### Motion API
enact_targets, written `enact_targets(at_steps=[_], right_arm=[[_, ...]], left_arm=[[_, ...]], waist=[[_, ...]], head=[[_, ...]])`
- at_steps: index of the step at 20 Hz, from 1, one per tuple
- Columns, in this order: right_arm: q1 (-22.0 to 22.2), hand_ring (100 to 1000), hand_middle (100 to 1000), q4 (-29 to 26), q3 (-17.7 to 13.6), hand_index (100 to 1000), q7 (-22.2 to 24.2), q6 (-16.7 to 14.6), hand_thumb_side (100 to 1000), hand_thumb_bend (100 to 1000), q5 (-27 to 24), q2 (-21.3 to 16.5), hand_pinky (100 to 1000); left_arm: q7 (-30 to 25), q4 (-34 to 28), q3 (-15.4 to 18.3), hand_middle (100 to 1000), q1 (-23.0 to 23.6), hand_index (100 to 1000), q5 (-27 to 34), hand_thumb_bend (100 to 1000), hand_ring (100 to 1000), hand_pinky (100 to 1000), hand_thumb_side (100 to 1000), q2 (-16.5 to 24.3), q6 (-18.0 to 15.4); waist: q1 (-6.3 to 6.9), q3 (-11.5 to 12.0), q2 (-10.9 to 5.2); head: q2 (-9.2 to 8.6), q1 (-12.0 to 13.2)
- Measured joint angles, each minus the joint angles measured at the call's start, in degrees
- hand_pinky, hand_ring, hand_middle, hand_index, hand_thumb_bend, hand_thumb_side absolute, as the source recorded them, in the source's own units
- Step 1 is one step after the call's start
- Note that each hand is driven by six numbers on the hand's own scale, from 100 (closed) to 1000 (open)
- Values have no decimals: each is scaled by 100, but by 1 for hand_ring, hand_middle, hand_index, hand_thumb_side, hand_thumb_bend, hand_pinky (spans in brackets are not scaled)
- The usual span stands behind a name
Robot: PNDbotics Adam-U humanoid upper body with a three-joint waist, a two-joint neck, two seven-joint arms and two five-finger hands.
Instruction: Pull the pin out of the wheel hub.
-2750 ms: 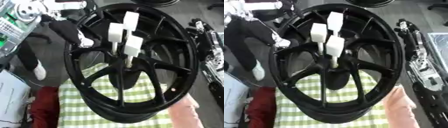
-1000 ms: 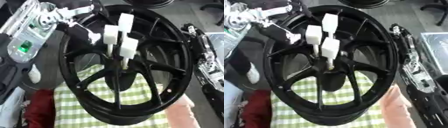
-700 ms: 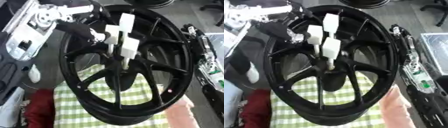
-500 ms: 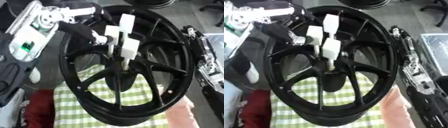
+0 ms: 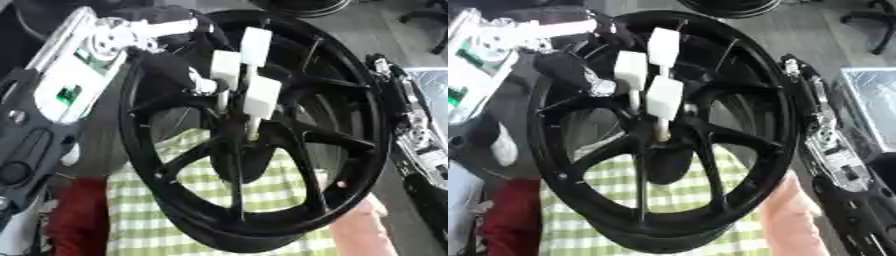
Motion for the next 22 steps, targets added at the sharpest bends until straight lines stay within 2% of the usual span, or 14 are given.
enact_targets(at_steps=[8,16,22], right_arm=[[-3,786,753,5,30,789,10,12,705,100,0,32,932],[-42,785,752,29,37,787,1,22,712,100,0,52,932],[-47,785,752,29,61,787,-3,24,715,100,2,62,932]], left_arm=[[37,299,62,860,-2,886,-123,297,883,828,416,-110,-188],[28,452,108,865,-17,892,-110,232,883,825,397,-200,-225],[76,541,166,822,-18,874,-99,185,866,813,380,-254,-266]], waist=[[-8,-34,37],[-27,-53,59],[-32,-63,79]], head=[[-6,11],[-55,34],[-58,47]])
